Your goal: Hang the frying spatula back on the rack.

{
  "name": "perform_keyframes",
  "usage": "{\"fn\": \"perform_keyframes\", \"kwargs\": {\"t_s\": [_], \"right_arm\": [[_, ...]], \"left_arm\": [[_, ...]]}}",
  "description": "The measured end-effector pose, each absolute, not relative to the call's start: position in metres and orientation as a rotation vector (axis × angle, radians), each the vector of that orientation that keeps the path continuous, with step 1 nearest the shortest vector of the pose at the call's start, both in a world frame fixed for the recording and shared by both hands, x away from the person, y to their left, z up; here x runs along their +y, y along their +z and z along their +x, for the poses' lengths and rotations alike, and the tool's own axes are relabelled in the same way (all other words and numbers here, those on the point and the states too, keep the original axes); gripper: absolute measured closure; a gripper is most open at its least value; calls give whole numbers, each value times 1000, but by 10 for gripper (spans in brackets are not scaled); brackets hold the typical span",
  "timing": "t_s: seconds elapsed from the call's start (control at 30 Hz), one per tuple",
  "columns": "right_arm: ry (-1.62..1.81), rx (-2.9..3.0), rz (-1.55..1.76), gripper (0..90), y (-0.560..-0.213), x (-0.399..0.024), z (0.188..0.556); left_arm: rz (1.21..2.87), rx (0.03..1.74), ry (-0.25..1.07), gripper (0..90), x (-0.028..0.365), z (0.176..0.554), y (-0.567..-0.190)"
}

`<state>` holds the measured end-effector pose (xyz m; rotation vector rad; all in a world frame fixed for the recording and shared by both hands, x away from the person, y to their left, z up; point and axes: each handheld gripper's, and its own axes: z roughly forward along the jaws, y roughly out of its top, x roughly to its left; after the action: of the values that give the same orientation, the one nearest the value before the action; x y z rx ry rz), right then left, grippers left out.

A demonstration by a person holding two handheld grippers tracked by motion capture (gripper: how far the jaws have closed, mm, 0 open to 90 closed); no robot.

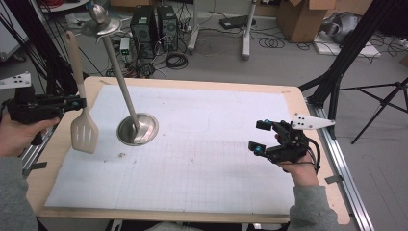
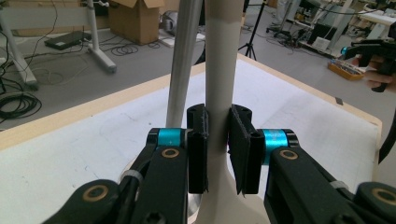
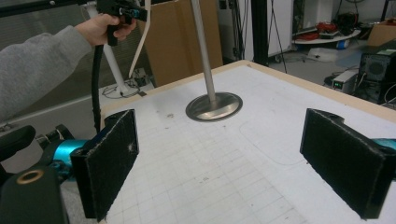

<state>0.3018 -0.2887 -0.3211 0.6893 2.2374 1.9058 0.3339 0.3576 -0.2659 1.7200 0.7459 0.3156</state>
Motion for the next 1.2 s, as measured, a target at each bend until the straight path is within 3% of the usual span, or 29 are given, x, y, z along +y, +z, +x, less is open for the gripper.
{"fn": "perform_keyframes", "kwargs": {"t_s": [1.2], "right_arm": [[1912,2229,682,105,-321,-290,302]], "left_arm": [[1699,711,243,760,363,352,-272]]}}
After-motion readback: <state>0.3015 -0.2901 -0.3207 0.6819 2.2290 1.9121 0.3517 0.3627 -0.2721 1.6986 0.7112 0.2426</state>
